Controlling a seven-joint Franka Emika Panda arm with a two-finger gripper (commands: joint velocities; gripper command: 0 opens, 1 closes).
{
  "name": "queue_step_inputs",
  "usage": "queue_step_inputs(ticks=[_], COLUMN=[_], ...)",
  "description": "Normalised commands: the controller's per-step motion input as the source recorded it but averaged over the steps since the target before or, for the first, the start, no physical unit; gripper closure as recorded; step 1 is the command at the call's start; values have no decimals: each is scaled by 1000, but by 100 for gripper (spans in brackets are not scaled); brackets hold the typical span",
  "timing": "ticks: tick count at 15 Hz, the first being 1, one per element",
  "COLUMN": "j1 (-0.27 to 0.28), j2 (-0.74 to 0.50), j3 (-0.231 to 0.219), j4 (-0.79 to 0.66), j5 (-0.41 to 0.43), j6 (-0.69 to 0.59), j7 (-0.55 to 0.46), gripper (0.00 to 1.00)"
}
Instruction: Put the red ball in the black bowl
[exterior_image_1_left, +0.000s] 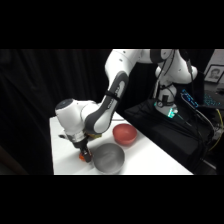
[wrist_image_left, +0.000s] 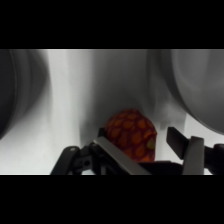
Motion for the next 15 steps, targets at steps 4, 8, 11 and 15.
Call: queue_step_inputs(ticks=[4,8,11,15], j1=[10,44,56,67], j2=[-104,-223,-297,-447], j3=[1,-27,-25,-28], j4=[-65,-165,-194,-220], j5=[12,-18,-27,-43], j6=[134,52,-138,-320], j7=[62,92,87,97], gripper=[60,93,100,97])
